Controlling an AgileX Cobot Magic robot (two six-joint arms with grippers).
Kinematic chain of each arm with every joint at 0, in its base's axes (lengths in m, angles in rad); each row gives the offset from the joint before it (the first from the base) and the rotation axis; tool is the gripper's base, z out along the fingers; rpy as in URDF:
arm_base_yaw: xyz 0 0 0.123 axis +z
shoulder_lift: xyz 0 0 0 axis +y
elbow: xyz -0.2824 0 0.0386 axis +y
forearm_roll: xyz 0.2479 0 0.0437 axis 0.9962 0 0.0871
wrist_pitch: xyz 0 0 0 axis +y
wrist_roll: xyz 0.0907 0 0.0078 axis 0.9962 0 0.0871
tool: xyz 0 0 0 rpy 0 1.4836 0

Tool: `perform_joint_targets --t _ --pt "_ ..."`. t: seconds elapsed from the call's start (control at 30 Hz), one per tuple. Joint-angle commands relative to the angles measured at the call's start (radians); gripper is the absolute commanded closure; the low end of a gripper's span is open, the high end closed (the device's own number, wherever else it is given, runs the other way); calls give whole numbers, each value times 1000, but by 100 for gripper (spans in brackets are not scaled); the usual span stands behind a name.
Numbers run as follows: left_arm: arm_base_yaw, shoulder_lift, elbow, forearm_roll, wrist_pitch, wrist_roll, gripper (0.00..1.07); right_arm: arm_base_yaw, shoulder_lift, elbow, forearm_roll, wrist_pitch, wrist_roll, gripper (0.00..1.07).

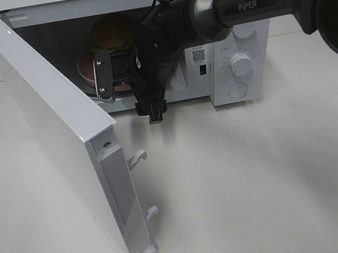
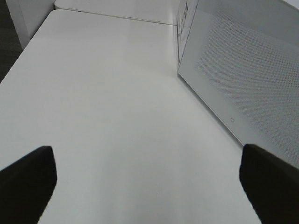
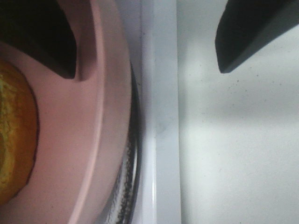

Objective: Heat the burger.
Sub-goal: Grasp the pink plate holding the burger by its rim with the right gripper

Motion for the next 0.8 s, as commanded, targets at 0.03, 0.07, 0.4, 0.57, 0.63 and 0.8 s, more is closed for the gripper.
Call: perform_joint_targets --t 0.03,0.07,0.4,0.57,0.63,0.8 --pt "4 -4 3 0 -13 -1 6 -10 -10 -2 3 16 4 28" --pt "4 -4 3 0 -13 -1 6 -10 -10 -2 3 16 4 28" --pt "4 -4 3 0 -13 -1 6 -11 -33 -2 -29 8 4 29" --pt "4 -4 3 0 -13 -1 6 -11 -27 -2 -28 -34 4 29" --pt "4 -4 3 0 -13 -1 6 -11 -24 -2 -29 -57 4 29" --pt "4 -4 3 0 -13 -1 6 -11 -24 -2 -50 -80 4 29"
